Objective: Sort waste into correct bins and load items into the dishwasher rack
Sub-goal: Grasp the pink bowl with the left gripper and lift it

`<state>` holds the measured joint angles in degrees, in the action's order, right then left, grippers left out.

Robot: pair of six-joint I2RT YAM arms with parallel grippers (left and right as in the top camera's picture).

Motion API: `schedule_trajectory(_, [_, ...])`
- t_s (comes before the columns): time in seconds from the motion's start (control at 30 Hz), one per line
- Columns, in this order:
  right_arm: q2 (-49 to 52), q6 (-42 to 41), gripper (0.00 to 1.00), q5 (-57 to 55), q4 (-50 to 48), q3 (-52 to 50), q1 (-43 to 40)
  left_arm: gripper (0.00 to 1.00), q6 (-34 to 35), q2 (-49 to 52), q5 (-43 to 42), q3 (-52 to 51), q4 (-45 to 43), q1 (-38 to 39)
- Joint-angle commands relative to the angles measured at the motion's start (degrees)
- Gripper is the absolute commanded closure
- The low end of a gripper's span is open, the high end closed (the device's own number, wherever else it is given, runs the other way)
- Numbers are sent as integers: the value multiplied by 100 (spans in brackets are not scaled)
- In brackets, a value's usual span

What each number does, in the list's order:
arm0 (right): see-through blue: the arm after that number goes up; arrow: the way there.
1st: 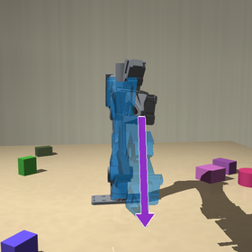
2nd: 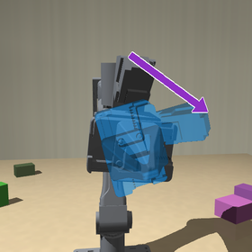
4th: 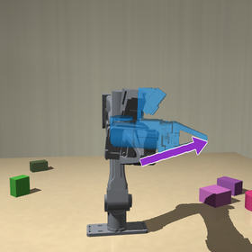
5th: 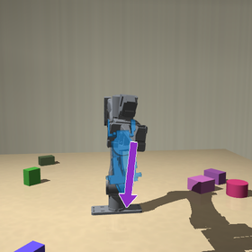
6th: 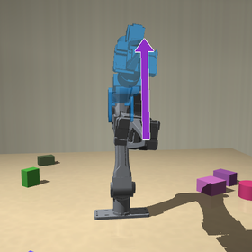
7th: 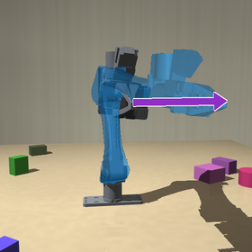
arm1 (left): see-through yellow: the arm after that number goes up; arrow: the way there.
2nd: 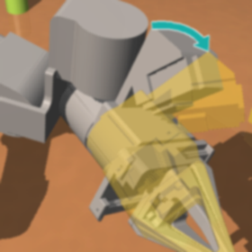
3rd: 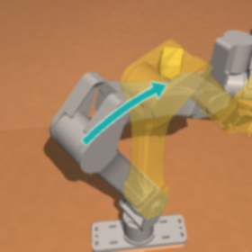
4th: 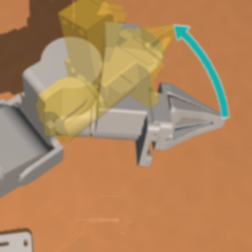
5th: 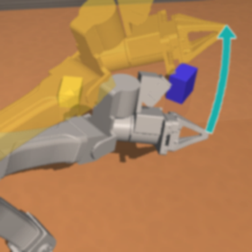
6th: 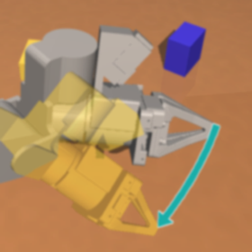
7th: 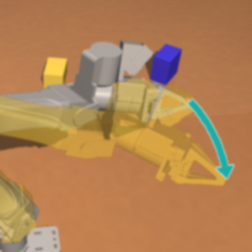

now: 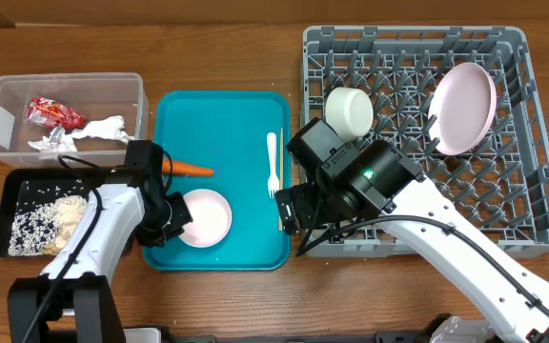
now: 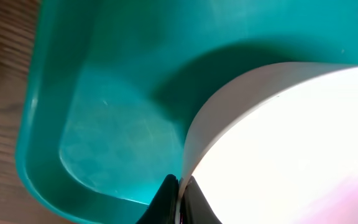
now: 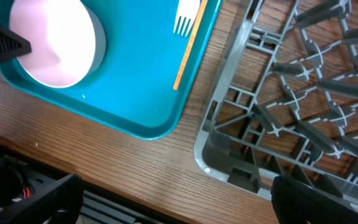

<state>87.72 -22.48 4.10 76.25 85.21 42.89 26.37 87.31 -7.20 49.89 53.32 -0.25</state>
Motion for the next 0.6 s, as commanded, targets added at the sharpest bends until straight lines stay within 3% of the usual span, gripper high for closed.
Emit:
schedule_trajectory(0.0, [4,-31,0,11,-98,37,17,96,-216,-33,-389,96,107,-9])
schedule_trajectory(0.43, [4,-74,0,11,-192,37,17,96,-448,-35,-531,1143,1327,-4])
schedule_trajectory(0.57, [4,-321,0,11,-354,35,11,96,-621,-57,-940,1189,1353,-2])
